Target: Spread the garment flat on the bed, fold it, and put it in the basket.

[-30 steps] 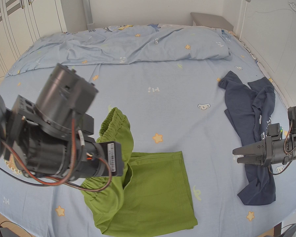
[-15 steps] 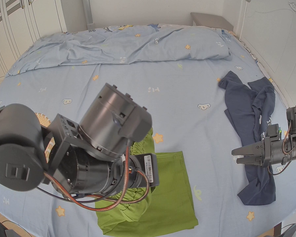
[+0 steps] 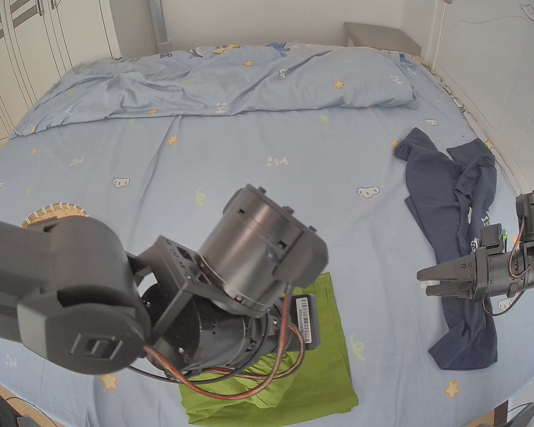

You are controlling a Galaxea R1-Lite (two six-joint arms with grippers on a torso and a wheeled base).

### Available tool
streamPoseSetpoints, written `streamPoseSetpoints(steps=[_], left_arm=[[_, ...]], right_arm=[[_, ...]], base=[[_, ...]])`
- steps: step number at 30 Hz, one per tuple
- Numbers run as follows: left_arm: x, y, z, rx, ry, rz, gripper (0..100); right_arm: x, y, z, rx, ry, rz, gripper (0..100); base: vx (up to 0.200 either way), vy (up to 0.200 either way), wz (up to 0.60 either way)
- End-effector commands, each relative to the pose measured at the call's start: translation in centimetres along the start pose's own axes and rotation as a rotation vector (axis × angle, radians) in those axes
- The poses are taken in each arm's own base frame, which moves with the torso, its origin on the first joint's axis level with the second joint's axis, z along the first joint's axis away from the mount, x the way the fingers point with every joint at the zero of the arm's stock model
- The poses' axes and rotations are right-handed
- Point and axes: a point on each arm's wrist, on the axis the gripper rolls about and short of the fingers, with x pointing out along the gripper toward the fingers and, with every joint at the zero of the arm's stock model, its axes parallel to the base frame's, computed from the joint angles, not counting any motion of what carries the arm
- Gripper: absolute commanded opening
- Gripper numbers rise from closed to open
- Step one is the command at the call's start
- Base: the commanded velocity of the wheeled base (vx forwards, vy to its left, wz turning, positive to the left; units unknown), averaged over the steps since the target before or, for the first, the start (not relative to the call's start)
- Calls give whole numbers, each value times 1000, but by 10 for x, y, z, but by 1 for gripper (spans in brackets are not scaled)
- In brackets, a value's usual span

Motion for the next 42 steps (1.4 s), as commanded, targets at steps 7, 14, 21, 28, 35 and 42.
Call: streamPoseSetpoints(steps=[7,14,21,28,35,42], left_arm=[[10,-16,-12,9,-7,-59,100],[6,-14,-3,-101,-29,-112,100],[-6,73,47,-314,70,-179,100],[9,173,21,-339,234,-266,100],[38,218,0,-345,168,-238,100],[62,226,-3,-347,174,-230,100]], right_arm=[[0,-1,1,2,-3,-2,100],[0,-1,1,4,-3,-1,100],[-2,4,1,-9,-6,9,100],[-10,14,-3,-37,-23,27,100],[-16,21,-4,-52,-39,35,100],[-16,21,-5,-53,-37,36,100]], base=[[0,0,0],[0,0,0],[0,0,0],[0,0,0],[0,0,0],[0,0,0]])
